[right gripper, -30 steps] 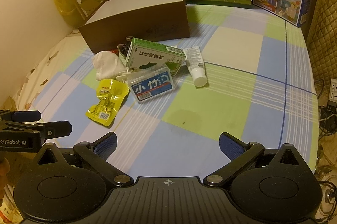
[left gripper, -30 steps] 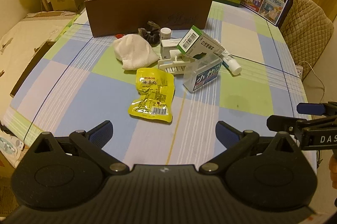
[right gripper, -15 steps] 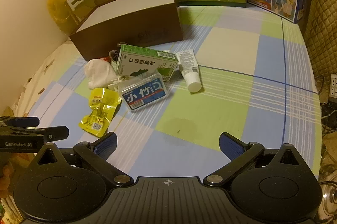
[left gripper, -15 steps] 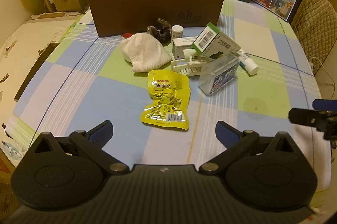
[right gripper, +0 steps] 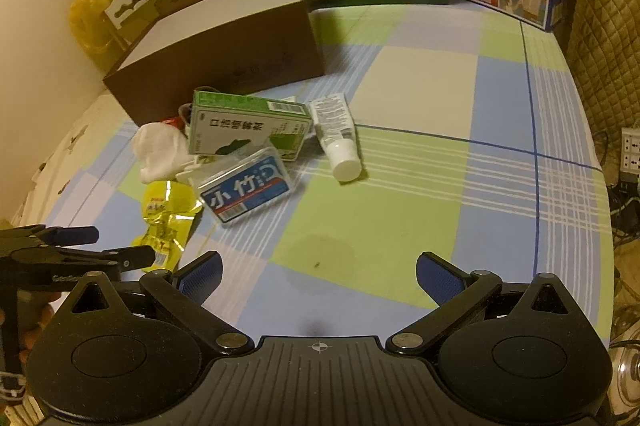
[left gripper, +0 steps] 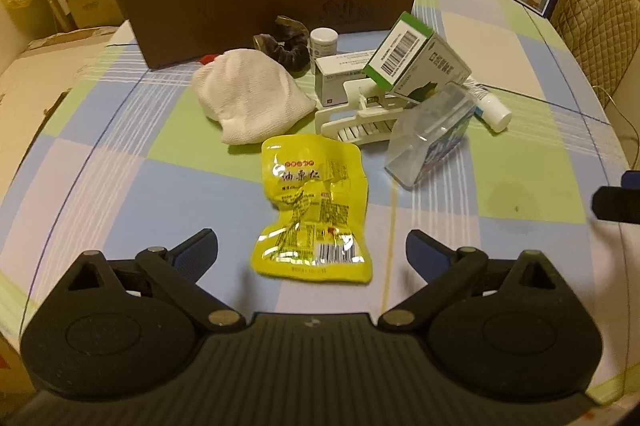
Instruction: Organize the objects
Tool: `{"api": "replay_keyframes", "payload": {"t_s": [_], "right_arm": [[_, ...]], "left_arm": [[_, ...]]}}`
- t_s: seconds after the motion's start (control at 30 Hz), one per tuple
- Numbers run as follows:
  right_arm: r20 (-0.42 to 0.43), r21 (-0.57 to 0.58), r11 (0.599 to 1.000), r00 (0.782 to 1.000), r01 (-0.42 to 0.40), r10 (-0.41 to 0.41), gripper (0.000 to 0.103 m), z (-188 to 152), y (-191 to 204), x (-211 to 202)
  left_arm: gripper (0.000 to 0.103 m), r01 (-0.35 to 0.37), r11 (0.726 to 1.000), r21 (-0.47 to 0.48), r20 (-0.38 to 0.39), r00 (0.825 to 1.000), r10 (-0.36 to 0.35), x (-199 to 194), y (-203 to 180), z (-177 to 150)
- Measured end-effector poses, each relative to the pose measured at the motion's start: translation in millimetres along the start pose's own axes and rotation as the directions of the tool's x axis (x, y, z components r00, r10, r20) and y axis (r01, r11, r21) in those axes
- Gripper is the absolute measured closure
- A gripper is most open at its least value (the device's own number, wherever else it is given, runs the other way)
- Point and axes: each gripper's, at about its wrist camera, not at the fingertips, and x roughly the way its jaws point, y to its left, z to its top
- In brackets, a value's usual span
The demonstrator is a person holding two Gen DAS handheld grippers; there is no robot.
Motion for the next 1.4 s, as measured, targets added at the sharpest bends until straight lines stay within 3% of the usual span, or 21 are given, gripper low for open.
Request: {"api": "replay_keyframes", "payload": {"t_s": [0.13, 0.47, 0.57, 0.77, 1.0, 1.27, 1.4], "right_arm": [[-0.011, 0.021, 1.000, 1.000, 0.014, -0.014, 0.002, 2, -6, 6], [-0.028, 0.051, 0.998, 0.999, 0.029, -0.027, 0.002, 8, -15, 18], [-0.031, 0.056, 0.998, 0.999, 0.028, -0.026, 0.002, 11, -16, 22], [-0.037, 0.046, 0.999, 0.999, 0.011, -0.009, 0.002, 15, -13, 30], [-0.044, 0.011, 1.000, 0.999, -0.020, 0.021, 0.002, 18, 1, 42], [-0.044, -0.002, 0.999, 0.998, -0.034, 0.034, 0.002, 19, 5, 44], [-0.035, 0.000, 0.999, 0.998, -0.042, 0.042, 0.002, 17, 4, 41]], "left_arm": [[0.006, 0.003, 1.000, 0.027, -0.015, 1.000, -0.003, 20, 2, 6], [0.028, 0.044, 0.997, 0.070, -0.037, 0.998, -0.041, 53, 4, 19], [0.030, 0.056, 0.995, 0.088, -0.031, 0.998, -0.053, 56, 4, 21], [0.036, 0.072, 0.992, 0.100, -0.023, 0.997, -0.070, 55, 4, 20], [0.060, 0.080, 0.994, 0.071, 0.011, 0.997, -0.081, 43, 14, 20], [0.067, 0.101, 0.993, 0.060, 0.008, 0.995, -0.102, 23, 13, 16], [0.082, 0.122, 0.991, 0.048, 0.037, 0.992, -0.123, 7, 12, 18]]}}
